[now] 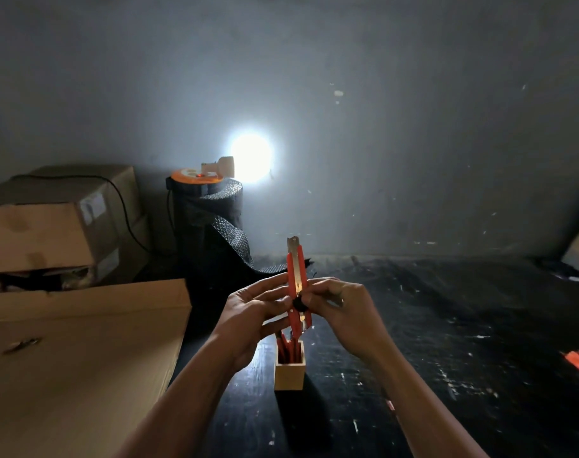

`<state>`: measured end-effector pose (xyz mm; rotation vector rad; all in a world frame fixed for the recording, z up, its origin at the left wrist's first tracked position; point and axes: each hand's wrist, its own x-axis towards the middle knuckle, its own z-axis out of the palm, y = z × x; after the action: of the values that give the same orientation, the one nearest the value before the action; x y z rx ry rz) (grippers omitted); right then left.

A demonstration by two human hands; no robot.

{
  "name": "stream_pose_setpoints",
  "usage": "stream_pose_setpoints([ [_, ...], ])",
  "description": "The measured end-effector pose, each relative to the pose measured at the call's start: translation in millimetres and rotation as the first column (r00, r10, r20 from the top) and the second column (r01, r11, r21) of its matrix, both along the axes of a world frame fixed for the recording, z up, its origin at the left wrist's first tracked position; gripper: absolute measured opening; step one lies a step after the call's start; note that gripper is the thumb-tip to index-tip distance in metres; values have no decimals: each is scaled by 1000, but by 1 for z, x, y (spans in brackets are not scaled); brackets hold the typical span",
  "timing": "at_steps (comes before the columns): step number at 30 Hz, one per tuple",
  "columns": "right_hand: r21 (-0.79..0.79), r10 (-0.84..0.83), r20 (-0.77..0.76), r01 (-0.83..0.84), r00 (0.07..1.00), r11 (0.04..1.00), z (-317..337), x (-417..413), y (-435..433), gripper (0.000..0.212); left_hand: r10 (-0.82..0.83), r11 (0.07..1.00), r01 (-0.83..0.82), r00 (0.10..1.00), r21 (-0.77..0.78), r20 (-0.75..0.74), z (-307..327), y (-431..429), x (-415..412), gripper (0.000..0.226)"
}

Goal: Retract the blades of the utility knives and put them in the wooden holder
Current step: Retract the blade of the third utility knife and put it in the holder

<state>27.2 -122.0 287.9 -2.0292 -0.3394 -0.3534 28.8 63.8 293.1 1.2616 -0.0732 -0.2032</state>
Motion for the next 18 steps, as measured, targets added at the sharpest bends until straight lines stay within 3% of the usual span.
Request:
stream_pose_setpoints([
  [4,-19,31,1,-31,1000,999,1,2,-4,13,22,1000,-22,1000,22,5,4,-1,8,36],
  [9,29,58,-30,-57,998,998,2,5,-4,12,39,991,-54,992,124,117,15,-2,10,39],
  [18,78,13,84,-19,996,997,3,4,4,16,74,984,-104,979,148,191,31,-5,18,37],
])
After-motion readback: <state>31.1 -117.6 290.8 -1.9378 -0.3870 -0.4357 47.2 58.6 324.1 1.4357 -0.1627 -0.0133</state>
